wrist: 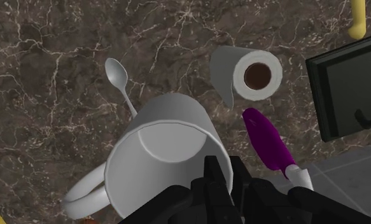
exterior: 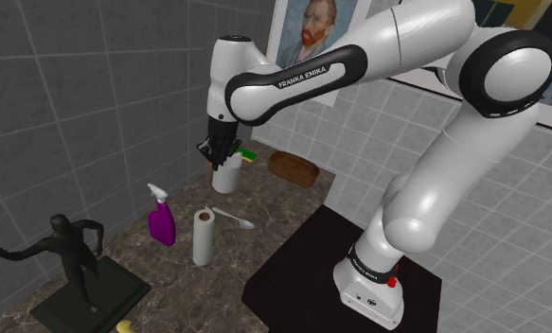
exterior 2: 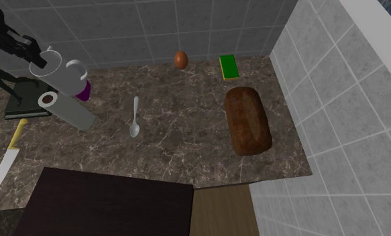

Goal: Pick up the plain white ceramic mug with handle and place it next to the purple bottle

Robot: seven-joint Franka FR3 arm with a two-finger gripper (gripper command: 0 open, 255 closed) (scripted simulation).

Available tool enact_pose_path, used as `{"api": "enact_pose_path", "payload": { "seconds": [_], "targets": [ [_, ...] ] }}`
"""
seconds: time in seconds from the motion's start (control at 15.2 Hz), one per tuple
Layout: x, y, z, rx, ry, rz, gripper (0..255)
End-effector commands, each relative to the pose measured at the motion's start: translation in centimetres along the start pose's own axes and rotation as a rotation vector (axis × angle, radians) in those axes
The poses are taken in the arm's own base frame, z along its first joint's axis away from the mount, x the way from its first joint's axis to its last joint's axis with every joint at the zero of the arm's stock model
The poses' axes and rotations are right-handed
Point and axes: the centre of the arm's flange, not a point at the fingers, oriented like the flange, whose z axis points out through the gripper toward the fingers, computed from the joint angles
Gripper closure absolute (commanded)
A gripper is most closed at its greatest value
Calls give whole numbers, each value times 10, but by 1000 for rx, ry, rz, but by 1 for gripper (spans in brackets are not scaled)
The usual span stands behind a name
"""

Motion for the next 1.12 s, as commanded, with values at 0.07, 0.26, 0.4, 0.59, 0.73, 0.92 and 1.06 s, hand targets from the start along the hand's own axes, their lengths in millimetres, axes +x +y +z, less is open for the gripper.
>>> {"api": "enact_pose_path", "payload": {
  "seconds": [0.07,0.26,0.4,0.59,0.73,0.92,1.06],
  "targets": [
    [-1,0,15,0,0,0,255],
    [-2,0,31,0,0,0,255],
    [-3,0,41,0,0,0,255],
    [-4,0,57,0,0,0,255],
    [-4,0,68,0,0,0,255],
    [-6,-1,84,0,0,0,255],
    [-6,-1,94,0,0,0,255]
  ]
}}
